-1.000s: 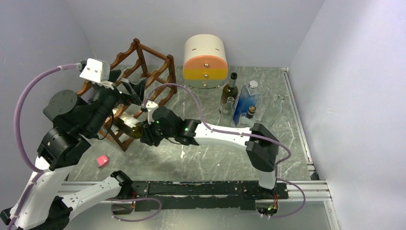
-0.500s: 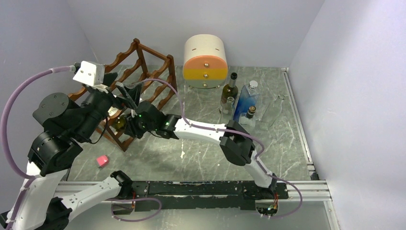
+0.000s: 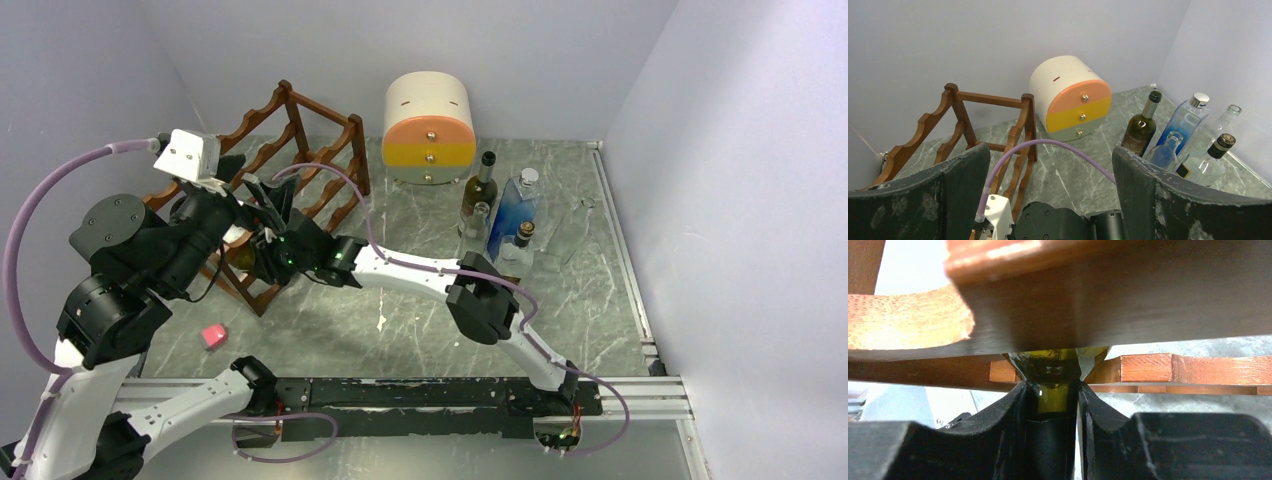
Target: Put the wine bottle on the wine rack
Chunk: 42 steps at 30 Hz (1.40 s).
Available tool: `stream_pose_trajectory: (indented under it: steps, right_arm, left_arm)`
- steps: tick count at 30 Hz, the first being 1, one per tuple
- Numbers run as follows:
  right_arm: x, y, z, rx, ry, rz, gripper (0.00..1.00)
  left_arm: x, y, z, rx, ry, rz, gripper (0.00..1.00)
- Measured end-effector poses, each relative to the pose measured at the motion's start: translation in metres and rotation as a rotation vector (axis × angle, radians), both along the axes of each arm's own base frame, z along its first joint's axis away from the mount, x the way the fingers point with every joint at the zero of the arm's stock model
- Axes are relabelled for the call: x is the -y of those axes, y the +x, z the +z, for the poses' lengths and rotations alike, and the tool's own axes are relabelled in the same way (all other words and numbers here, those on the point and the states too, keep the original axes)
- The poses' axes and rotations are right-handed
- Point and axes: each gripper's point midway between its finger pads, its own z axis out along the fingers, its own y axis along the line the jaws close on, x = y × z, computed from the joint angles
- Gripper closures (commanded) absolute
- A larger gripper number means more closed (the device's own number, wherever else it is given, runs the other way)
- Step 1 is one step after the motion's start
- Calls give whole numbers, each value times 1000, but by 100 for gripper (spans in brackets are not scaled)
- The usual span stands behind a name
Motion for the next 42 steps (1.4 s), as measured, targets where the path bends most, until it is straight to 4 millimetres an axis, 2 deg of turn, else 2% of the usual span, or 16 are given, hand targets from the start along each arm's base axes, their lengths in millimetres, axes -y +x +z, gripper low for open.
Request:
stream_pose_trajectory:
  steps: [6,11,14,18,22,26,30,34,38,42]
  right_arm:
    - [-2,2,4,2,18,-11,52]
    - [-8,7,17,17,75,-24,35]
    - [-12,8,23,22,115,-28,33]
    - [-11,8,18,17,123,-31,30]
    - [-6,5,17,14,128,-30,22]
    - [7,0,32,25,144,-30,20]
    - [20,-2,62,54,183,-41,21]
    - [40,-7,82,68,207,-55,22]
    - [54,-12,81,59,183,-58,24]
    - [60,-20,59,25,127,-28,26]
  left_arm:
    - [0,0,0,0,0,0,5]
    - [0,-1,0,0,0,0,5]
    - [-2,-2,1,3,-3,0,5]
    - [-4,-4,2,9,-7,0,5]
    - [-4,-5,2,8,-7,0,5]
    - [-4,-5,2,11,1,1,5]
    - [-5,-4,1,16,16,2,5]
    - [-4,-4,1,17,23,0,5]
    - [-2,-4,1,20,30,-11,5]
    - [-2,-5,1,24,35,-17,5]
